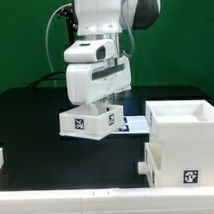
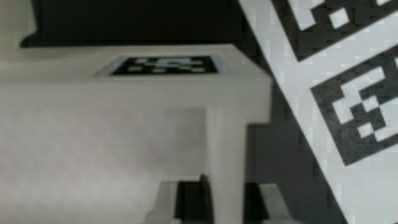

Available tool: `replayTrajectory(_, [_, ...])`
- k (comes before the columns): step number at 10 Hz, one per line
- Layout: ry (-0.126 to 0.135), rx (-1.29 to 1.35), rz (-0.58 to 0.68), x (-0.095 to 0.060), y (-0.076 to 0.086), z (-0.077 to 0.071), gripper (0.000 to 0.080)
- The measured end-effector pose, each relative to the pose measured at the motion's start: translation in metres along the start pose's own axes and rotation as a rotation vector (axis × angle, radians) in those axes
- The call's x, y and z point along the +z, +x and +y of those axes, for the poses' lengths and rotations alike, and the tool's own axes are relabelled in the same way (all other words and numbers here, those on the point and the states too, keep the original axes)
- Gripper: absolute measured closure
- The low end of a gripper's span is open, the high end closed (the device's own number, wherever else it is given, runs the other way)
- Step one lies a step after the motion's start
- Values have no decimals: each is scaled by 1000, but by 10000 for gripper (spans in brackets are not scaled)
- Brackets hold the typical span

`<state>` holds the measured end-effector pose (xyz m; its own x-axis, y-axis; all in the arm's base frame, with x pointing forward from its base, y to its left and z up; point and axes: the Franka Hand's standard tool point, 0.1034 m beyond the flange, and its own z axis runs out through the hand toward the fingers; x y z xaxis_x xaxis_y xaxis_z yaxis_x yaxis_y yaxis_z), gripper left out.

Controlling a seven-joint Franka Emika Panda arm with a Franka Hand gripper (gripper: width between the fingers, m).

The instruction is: Assemble drawer

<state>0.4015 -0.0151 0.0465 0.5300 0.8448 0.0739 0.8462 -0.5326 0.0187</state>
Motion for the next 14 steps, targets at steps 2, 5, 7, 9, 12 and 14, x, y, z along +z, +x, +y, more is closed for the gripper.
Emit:
replayTrajectory(2, [1,1,0,0,0,0,768])
replayTrajectory(5, [11,-146,-13,-11,22,34,768])
replayTrajectory(7, [24,-265,-22,-16,42,61,768])
replayTrajectory(9, [30,-261,-24,-13,39,58,768])
replayTrajectory(12, [8,-402,-33,-18,33,76,768])
replayTrajectory(14, [-7,-523,-55,-24,55,109,768])
